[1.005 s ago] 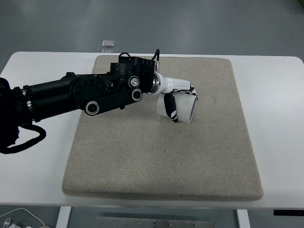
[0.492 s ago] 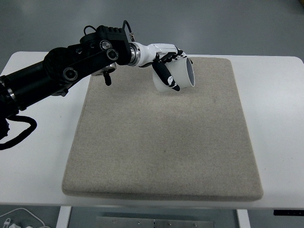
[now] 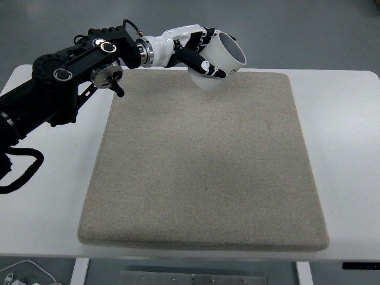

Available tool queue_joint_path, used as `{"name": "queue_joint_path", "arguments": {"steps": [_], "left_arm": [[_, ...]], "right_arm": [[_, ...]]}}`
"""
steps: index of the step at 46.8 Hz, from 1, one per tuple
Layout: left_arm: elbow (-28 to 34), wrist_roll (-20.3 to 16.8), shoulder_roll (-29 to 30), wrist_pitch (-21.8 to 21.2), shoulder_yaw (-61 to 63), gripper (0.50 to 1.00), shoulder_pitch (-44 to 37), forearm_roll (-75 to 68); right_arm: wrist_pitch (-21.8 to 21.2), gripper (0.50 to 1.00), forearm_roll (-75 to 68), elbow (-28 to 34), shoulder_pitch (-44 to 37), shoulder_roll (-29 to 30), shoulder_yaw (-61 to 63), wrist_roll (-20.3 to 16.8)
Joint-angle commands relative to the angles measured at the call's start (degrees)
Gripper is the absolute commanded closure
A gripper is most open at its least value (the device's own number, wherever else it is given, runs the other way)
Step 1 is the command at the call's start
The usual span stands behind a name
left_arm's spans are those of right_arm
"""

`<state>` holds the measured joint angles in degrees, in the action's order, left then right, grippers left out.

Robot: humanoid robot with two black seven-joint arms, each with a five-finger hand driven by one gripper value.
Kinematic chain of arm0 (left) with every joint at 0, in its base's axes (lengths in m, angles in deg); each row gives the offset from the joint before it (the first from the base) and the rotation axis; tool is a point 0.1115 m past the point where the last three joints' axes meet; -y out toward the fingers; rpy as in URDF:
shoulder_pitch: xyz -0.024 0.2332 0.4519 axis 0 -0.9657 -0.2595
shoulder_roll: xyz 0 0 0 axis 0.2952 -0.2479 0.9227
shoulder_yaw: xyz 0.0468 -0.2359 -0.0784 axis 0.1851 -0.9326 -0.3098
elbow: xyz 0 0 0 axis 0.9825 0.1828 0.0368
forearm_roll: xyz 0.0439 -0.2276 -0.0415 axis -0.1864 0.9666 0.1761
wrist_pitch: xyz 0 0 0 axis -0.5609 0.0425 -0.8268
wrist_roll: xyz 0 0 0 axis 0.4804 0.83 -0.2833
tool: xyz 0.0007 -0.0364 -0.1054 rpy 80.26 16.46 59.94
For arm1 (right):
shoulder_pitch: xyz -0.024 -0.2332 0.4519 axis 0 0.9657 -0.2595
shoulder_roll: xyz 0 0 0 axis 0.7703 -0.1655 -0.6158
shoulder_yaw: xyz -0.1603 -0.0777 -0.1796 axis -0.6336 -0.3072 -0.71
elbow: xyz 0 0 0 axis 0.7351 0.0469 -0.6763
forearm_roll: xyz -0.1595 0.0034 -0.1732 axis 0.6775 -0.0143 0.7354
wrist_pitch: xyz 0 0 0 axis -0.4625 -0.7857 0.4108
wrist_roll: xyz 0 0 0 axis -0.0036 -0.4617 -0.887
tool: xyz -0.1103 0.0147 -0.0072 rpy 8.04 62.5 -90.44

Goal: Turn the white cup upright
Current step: 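Lift the white cup with the left hand and rotate it upright, then lower the upright cup onto the pad with the left hand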

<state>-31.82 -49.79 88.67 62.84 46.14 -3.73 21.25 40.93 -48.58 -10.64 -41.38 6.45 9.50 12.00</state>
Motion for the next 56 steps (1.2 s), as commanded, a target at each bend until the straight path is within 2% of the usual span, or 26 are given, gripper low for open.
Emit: {"name": "queue_joint_path", "arguments": {"steps": [1, 21, 30, 37, 52, 56], "left_arm": [[0.0, -1.3, 0.0, 0.0, -3.1, 0.928, -2.2, -0.1], [0.8, -11.6, 0.8, 0.0, -9.3, 0.932, -9.2, 5.4], [1.8, -18.3, 0.4, -0.3, -9.5, 0.934, -12.6, 6.9], [4.1, -23.3, 0.4, 0.1, -10.0, 0.917, -14.3, 10.3], [7.2, -35.0, -0.9, 2.7, -9.3, 0.924, -14.9, 9.4], [7.7, -35.0, -1.0, 2.7, -8.3, 0.926, -15.2, 9.2]], "right_arm": [[0.0, 0.57, 0.0, 0.0, 0.0, 0.0, 0.0, 0.0], [0.0, 0.57, 0.0, 0.0, 0.0, 0.0, 0.0, 0.0], [0.0, 0.57, 0.0, 0.0, 0.0, 0.0, 0.0, 0.0], [0.0, 0.57, 0.0, 0.0, 0.0, 0.0, 0.0, 0.0], [-0.4, 0.57, 0.1, 0.2, 0.1, 0.0, -0.1, 0.0], [-0.4, 0.57, 0.1, 0.2, 0.1, 0.0, -0.1, 0.0]]}}
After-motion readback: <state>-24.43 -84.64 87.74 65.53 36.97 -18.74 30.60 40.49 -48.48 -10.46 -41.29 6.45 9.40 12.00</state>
